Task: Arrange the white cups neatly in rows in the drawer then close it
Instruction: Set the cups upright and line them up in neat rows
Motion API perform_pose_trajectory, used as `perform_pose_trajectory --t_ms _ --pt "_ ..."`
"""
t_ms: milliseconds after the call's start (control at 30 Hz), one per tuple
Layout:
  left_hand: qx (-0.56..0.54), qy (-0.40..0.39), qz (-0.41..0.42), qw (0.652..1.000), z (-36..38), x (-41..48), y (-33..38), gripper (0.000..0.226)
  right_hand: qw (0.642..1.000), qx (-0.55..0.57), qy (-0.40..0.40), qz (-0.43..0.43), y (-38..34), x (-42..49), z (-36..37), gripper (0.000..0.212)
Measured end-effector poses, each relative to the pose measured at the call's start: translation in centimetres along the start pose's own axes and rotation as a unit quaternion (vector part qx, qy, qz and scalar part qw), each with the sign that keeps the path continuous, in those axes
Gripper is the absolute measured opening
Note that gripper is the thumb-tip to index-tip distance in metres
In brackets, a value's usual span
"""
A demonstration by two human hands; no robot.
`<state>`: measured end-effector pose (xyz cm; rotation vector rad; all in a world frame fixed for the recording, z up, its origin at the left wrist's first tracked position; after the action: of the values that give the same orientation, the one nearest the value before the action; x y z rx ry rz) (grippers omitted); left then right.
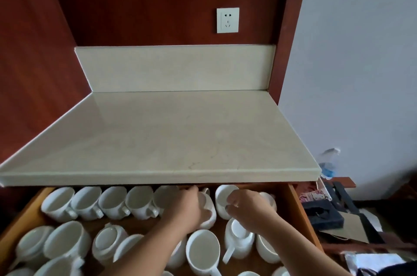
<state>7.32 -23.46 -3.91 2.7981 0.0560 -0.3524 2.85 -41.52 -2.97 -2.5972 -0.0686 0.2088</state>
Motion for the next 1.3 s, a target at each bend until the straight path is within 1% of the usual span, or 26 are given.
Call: perform_pose_trajectory --t_ms 100,167,233,267,333,367,433,467,533,567,633,667,733,767,800,833,867,900,933,967,1067,1133,1200,1300 --pt "-0.124 0.022 -0.070 0.990 -1.6 -1.0 -1.6 0.053 1.000 0.019 -0.014 -0.001 0.0 0.4 0.2 0.023" --pt "-0.177 0.030 -0.085 0.980 -2.5 -1.7 -2.1 0.053 0.999 0.030 -0.012 -0.009 -0.7 0.4 0.0 0.024" --pt "-0.245 0.012 -0.105 0.964 -3.1 -2.1 -2.8 0.048 0.998 0.052 0.000 -0.028 -1.6 0.4 -0.3 0.024" --pt "-0.291 -0.008 -0.120 0.949 -3.1 -2.2 -3.3 0.046 0.996 0.074 0.004 -0.040 -2.1 0.4 -0.4 0.026" --pt "-0.393 -0.072 -0.150 0.904 -2.8 -2.3 -4.0 0.051 0.989 0.123 0.022 -0.076 -3.0 0.2 -0.9 0.036" --pt "-0.443 -0.120 -0.164 0.873 -2.3 -2.3 -4.2 0.053 0.985 0.143 0.032 -0.093 -3.5 0.0 -1.2 0.037" --pt "-0.522 -0.201 -0.194 0.806 -1.7 -2.6 -4.5 0.051 0.975 0.193 0.039 -0.107 -4.3 -0.7 -1.6 0.026" --pt "-0.539 -0.234 -0.209 0.782 -1.6 -3.0 -4.6 0.050 0.966 0.233 0.032 -0.107 -4.8 -1.1 -1.6 0.028" --pt "-0.549 -0.298 -0.229 0.747 -1.4 -3.7 -4.8 0.052 0.946 0.302 0.018 -0.117 -5.7 -1.8 -1.5 0.047" --pt "-0.556 -0.330 -0.230 0.727 -1.2 -4.1 -4.8 0.053 0.944 0.307 0.019 -0.122 -6.2 -2.2 -1.5 0.061" --pt "-0.578 -0.377 -0.229 0.687 -0.9 -4.5 -4.7 0.060 0.956 0.259 0.027 -0.138 -7.1 -2.7 -1.6 0.087" --pt "-0.588 -0.391 -0.227 0.671 -0.8 -4.6 -4.8 0.066 0.966 0.212 0.035 -0.145 -7.7 -2.8 -1.6 0.094" --pt "-0.593 -0.409 -0.222 0.657 -0.4 -4.6 -4.9 0.076 0.980 0.119 0.066 -0.147 -8.8 -3.0 -1.7 0.097" --pt "-0.585 -0.410 -0.211 0.667 -0.3 -4.5 -4.9 0.079 0.981 0.098 0.086 -0.141 -9.1 -3.0 -1.7 0.094" --pt "-0.571 -0.409 -0.195 0.685 -0.3 -4.4 -4.9 0.080 0.982 0.092 0.099 -0.133 -9.4 -3.0 -1.7 0.088" --pt "-0.549 -0.392 -0.174 0.718 -0.3 -4.1 -5.1 0.078 0.983 0.091 0.108 -0.120 -9.5 -3.0 -1.7 0.083" --pt "-0.528 -0.359 -0.148 0.755 -0.8 -3.7 -5.3 0.070 0.985 0.085 0.111 -0.106 -9.5 -3.1 -1.7 0.079" --pt "-0.513 -0.314 -0.110 0.791 -1.5 -3.0 -5.6 0.056 0.987 0.072 0.110 -0.090 -9.4 -3.2 -1.6 0.075" --pt "-0.503 -0.280 -0.064 0.815 -2.4 -2.5 -5.9 0.042 0.989 0.056 0.112 -0.077 -9.4 -3.3 -1.5 0.073" --pt "-0.487 -0.263 -0.009 0.833 -3.3 -2.4 -6.0 0.040 0.990 0.046 0.115 -0.064 -9.3 -3.3 -1.5 0.072" --pt "-0.376 -0.262 0.138 0.878 -4.9 -3.1 -5.4 0.082 0.991 0.037 0.122 -0.034 -9.6 -3.3 -1.5 0.071" --pt "-0.312 -0.241 0.193 0.898 -5.2 -3.4 -4.6 0.099 0.992 0.025 0.119 -0.020 -10.2 -3.0 -1.5 0.066" --pt "-0.285 -0.210 0.200 0.914 -5.3 -3.3 -4.3 0.111 0.993 0.017 0.119 -0.009 -11.0 -2.7 -1.5 0.059" --pt "-0.289 -0.179 0.179 0.923 -4.5 -2.8 -4.5 0.117 0.993 0.012 0.113 0.012 -11.2 -2.6 -1.3 0.066"
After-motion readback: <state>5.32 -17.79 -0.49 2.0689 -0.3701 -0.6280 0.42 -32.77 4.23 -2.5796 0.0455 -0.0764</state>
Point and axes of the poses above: each hand's wrist, its own x-axis towards the middle knuckle, its own z-axis out of the palm, y = z × x, the point moved 7 cm from there along x, towards the middle knuckle, and after that the axes turned 11 degrees about -z, right-handed, at the moved point
